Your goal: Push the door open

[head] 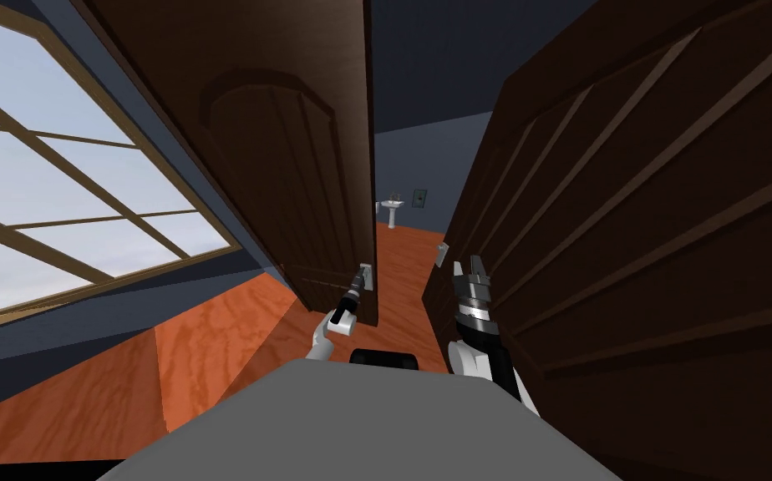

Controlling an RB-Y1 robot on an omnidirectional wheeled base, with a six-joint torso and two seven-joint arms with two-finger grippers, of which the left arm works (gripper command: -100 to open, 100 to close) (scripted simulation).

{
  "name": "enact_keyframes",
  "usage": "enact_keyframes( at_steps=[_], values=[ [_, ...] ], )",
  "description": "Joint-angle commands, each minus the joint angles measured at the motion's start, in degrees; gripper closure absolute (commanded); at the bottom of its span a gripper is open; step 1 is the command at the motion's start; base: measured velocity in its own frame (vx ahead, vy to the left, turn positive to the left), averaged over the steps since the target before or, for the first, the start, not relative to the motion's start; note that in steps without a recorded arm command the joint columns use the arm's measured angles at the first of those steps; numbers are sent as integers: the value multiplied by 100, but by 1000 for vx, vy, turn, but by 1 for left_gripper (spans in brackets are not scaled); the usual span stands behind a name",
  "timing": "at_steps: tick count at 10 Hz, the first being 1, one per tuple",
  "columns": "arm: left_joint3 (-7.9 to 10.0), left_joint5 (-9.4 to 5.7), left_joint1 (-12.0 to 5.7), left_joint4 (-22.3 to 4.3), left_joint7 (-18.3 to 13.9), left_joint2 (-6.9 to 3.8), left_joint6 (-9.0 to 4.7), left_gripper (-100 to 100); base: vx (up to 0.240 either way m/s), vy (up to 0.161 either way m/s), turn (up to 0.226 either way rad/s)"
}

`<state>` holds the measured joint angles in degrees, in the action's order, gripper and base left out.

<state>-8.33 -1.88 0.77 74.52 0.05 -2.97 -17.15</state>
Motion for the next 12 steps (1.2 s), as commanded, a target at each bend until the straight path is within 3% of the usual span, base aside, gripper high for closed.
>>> enact_keyframes(
  at_steps=[1, 2, 7, 12],
  values=[
    [0, 0, 0, 0, 0, 0, 0, -100, 97, -24, 2],
    [0, 0, 0, 0, 0, 0, 0, 100, -14, 3, 4],
    [0, 0, 0, 0, 0, 0, 0, 100, -18, 5, -2],
    [266, -231, -455, -605, 305, -159, -158, 100, 109, -4, 87]
  ],
)
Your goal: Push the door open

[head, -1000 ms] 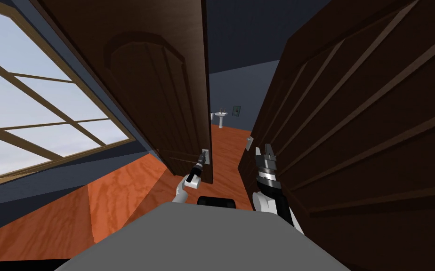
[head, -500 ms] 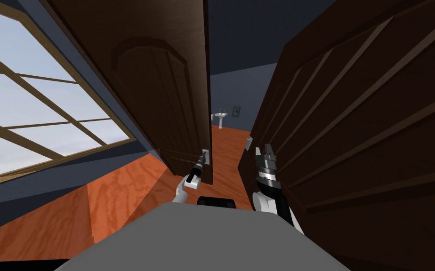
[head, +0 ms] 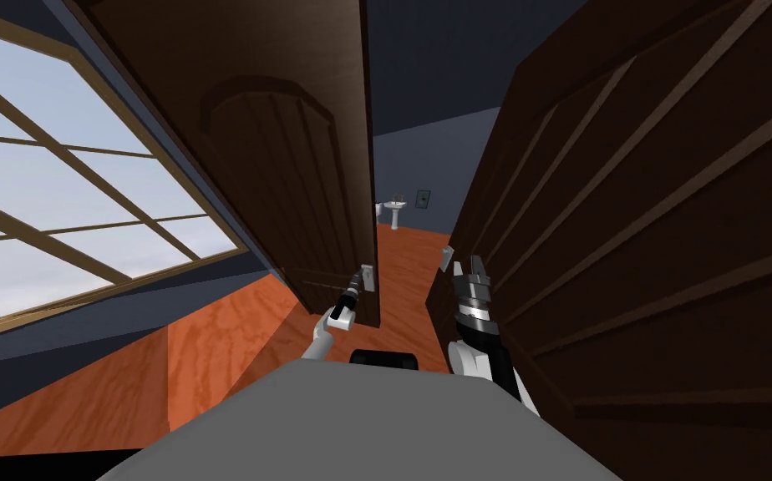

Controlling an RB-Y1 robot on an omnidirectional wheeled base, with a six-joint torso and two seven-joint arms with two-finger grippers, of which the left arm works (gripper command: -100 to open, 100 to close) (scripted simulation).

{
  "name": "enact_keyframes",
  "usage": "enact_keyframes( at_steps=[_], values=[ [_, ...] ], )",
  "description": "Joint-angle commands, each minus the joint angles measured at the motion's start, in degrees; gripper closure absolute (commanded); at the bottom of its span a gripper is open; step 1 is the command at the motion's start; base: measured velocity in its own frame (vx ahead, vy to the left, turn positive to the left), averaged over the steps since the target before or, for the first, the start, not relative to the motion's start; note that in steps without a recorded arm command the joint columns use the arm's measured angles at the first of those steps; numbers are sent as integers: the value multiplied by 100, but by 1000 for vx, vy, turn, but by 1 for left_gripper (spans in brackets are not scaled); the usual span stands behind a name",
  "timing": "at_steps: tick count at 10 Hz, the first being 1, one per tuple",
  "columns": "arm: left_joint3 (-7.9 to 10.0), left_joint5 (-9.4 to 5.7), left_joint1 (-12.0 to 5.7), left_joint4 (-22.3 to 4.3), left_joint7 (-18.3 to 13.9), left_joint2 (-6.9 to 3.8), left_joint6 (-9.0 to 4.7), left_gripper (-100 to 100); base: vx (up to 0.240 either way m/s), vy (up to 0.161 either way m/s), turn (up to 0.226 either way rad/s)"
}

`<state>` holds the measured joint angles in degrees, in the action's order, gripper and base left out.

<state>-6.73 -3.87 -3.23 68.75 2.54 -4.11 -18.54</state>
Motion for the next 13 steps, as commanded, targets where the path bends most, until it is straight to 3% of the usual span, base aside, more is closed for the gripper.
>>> enact_keyframes(
  at_steps=[1, 2, 6, 10, 13],
  values=[
    [164, -81, -154, -152, 119, -60, -56, 100, 159, 35, 182],
    [52, -71, -79, -39, 31, -49, 5, -100, -59, -5, 48],
    [-3, -93, -56, 38, 2, -16, 69, -100, -173, -32, -3],
    [-103, -134, -14, 180, -51, 115, 185, -100, -216, -26, 9],
    [-54, -129, -63, 104, -39, 57, 146, -100, 56, -19, -16]
  ],
)
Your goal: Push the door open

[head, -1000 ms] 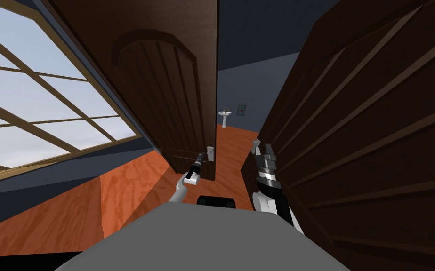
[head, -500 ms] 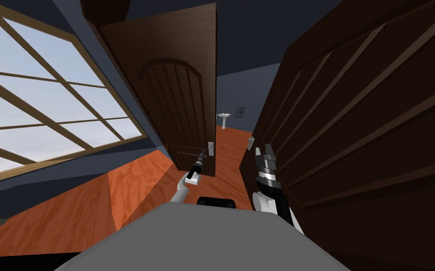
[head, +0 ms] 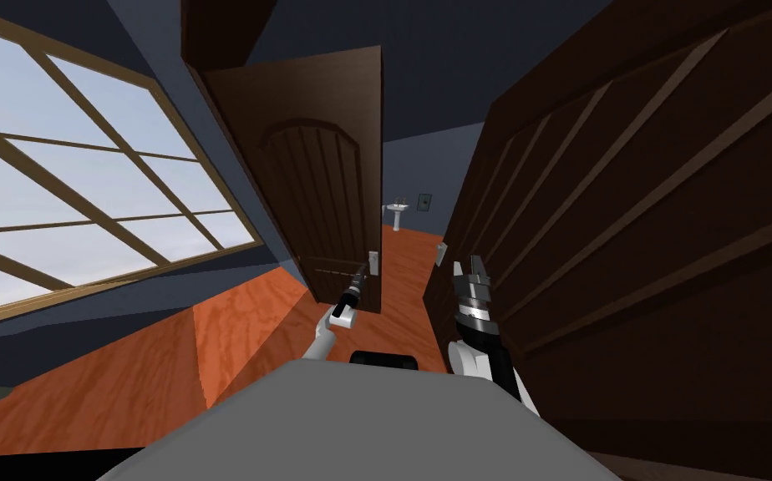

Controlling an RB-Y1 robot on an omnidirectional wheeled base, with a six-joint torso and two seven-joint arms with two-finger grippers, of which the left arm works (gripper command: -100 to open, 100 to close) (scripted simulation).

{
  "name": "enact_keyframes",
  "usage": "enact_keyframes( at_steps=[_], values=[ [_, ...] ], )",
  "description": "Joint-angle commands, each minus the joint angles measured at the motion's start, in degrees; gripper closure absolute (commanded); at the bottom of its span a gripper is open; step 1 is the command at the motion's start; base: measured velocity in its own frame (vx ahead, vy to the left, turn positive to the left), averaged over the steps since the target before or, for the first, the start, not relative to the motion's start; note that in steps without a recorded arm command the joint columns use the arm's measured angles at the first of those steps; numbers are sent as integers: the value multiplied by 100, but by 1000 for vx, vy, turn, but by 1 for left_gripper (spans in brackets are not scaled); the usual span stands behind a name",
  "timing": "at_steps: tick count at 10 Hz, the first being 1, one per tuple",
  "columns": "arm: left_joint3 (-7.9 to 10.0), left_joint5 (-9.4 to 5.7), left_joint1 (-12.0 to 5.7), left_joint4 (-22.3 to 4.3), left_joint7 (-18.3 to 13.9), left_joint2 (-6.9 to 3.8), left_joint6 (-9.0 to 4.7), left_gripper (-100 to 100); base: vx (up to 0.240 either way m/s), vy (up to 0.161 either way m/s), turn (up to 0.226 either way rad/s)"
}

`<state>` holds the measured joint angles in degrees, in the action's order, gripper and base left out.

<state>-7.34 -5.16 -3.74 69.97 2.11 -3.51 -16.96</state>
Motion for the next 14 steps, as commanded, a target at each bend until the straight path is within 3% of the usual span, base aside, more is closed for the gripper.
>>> enact_keyframes(
  at_steps=[1, 7, 8, 13, 14],
  values=[
    [24, 2, -29, -42, 6, -10, -25, -100, 190, -23, -15],
    [98, 6, -105, -150, 18, 28, -84, -100, 196, -32, -18],
    [98, 6, -105, -150, 18, 28, -84, 100, -10, 1, 5],
    [98, 6, -105, -150, 18, 28, -84, 100, -18, 3, 0],
    [62, -150, -149, -235, 166, 0, -111, 100, 107, 8, 119]
  ],
)
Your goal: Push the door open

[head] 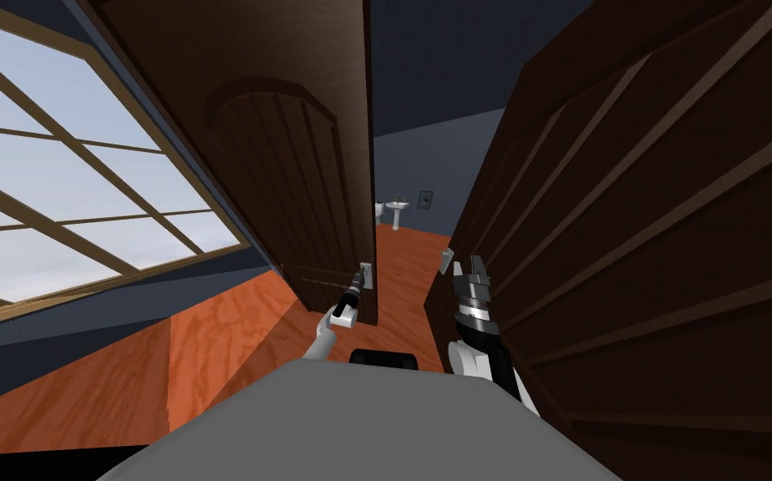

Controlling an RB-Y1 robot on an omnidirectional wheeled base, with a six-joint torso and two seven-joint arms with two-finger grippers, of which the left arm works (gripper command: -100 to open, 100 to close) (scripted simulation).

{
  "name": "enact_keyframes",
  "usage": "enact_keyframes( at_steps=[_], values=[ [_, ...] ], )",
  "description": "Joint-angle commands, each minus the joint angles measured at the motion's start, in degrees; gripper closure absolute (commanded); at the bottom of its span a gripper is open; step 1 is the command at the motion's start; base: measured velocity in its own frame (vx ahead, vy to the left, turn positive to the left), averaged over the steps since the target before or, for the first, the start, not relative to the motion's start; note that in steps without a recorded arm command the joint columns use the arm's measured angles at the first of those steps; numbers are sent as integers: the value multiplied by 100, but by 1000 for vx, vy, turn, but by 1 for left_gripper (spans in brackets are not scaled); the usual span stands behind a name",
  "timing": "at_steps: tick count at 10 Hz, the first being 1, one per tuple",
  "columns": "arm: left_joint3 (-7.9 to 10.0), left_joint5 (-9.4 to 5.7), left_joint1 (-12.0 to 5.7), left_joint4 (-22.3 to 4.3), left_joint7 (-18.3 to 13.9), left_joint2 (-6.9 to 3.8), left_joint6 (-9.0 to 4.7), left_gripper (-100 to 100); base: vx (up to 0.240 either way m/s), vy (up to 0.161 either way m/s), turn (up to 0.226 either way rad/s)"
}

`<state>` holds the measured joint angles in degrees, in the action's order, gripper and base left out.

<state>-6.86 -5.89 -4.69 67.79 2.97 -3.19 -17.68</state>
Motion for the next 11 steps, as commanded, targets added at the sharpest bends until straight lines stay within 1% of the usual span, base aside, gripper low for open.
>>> enact_keyframes(
  at_steps=[1, 3, 5, 6, 7, 9, 11],
  values=[
    [6, -112, -66, -32, 113, -37, -47, 100, 166, 9, 88],
    [-41, -317, -142, -124, 302, -57, -97, 100, 194, -25, 101],
    [-100, -578, -237, -240, 541, -70, -159, 100, 195, 8, 215],
    [-117, -652, -264, -273, 609, -71, -177, 100, 164, 17, 138],
    [-118, -610, -255, -253, 549, -81, -140, -100, -64, -55, 72],
    [-120, -621, -242, -219, 555, -73, -107, -100, -227, -68, 33],
    [-125, -640, -219, -158, 567, -28, -46, -100, -262, -88, 54]
  ],
)
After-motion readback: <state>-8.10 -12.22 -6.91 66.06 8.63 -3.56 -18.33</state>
